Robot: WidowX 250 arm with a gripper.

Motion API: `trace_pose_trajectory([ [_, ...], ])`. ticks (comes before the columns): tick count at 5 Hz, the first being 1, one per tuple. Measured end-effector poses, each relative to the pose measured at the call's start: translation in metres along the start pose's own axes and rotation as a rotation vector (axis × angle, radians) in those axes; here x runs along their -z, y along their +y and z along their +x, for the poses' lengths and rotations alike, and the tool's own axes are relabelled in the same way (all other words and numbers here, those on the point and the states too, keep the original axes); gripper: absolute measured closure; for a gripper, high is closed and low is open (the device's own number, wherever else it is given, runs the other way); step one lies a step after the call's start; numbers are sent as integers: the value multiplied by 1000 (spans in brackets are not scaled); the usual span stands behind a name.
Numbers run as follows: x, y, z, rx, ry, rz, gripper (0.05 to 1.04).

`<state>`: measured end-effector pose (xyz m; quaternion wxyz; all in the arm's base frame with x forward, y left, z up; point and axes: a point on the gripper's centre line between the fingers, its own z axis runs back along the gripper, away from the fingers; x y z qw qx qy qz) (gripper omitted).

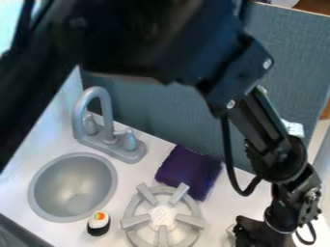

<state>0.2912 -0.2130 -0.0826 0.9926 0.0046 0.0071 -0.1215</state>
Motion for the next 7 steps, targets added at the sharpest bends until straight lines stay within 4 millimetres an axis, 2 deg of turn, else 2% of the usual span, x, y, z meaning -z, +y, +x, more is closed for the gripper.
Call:
trace_pose_trajectory([
  [1,11,2,10,-27,43,58,241],
  [2,13,2,13,-28,63,83,463],
  [3,13,1,12,-25,72,76,634],
  [4,8,0,1,34,56,29,728],
  [5,-18,1,-2,49,-8,-2,754],
  [6,-35,5,-4,85,-27,-16,757],
  [7,-31,34,-18,46,53,49,757],
])
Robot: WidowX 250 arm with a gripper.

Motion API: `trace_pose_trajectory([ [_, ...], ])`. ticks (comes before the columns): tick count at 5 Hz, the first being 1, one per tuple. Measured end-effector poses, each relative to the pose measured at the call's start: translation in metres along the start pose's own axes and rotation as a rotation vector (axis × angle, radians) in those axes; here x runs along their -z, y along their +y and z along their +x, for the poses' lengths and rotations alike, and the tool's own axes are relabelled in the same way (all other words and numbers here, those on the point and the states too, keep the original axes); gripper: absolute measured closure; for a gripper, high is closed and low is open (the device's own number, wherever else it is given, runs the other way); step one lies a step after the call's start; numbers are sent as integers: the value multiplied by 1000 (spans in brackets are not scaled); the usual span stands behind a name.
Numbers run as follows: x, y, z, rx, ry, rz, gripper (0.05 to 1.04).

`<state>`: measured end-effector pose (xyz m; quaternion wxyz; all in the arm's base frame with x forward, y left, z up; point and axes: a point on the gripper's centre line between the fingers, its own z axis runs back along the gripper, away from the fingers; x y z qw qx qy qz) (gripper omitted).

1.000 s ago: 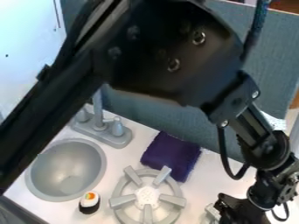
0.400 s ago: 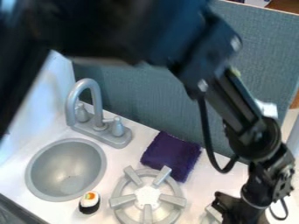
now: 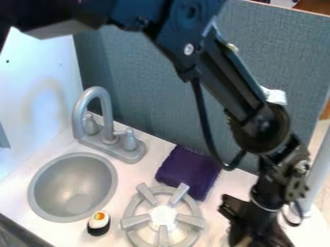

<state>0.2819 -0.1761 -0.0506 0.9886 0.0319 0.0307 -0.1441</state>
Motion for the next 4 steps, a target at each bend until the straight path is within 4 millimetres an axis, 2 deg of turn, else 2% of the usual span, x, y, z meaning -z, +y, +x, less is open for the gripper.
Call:
trace_pose_trajectory([
  [1,-19,35,-16,-72,-4,105,757],
  [2,-27,64,-28,-112,-4,91,757],
  [3,-27,76,-32,-140,26,103,757],
  [4,-17,97,-34,-182,65,104,757],
])
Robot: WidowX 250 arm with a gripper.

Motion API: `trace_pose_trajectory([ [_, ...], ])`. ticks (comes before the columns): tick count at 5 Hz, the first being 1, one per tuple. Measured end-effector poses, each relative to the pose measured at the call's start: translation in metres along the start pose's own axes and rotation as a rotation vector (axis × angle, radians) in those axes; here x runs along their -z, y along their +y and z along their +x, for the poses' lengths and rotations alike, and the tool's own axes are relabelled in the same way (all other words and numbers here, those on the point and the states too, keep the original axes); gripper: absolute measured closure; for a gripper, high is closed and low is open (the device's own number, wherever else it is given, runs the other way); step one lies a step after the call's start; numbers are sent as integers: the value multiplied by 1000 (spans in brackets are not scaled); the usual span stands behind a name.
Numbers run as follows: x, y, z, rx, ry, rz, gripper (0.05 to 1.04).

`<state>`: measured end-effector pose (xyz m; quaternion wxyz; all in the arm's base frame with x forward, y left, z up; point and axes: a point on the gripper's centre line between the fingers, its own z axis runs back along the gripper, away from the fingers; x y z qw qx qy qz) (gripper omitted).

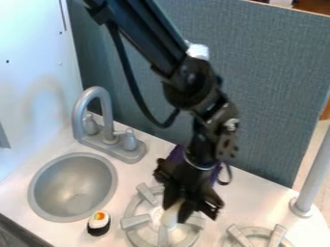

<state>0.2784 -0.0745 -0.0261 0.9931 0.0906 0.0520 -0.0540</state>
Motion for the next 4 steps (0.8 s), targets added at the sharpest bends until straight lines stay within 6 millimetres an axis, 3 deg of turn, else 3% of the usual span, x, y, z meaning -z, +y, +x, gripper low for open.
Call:
trace_pose_trajectory([
  [1,28,12,9,-27,27,-32,757],
  [3,55,44,16,-67,21,-123,757],
  [4,61,47,16,-64,52,-118,757],
])
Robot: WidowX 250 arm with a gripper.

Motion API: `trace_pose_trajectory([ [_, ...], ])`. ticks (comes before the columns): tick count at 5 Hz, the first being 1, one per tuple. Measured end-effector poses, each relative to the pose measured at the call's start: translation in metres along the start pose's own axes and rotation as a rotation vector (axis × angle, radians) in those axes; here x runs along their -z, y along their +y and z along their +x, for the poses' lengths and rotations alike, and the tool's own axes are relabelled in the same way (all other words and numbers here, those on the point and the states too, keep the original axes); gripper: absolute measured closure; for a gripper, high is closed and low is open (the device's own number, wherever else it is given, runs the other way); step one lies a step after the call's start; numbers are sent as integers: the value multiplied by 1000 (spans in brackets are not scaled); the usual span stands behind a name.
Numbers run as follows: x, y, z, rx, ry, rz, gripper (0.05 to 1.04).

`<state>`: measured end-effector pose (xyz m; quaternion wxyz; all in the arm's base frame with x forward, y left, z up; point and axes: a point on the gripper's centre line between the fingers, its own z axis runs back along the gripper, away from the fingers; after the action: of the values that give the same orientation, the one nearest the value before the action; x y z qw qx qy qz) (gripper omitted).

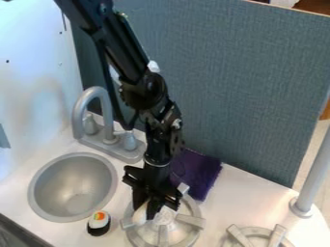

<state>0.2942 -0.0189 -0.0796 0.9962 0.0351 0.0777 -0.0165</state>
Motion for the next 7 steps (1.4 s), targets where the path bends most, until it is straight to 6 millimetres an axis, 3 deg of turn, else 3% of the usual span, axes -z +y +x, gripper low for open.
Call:
trace_pose_trajectory([
  [1,11,-10,2,18,2,-64,757],
  [2,11,-21,7,21,-27,-136,697],
  [3,16,-24,6,24,-2,-150,381],
  [4,15,-25,7,16,-14,-142,140],
  [5,3,-23,2,16,-46,-100,89],
  [7,-51,-61,-31,201,-174,-51,88],
])
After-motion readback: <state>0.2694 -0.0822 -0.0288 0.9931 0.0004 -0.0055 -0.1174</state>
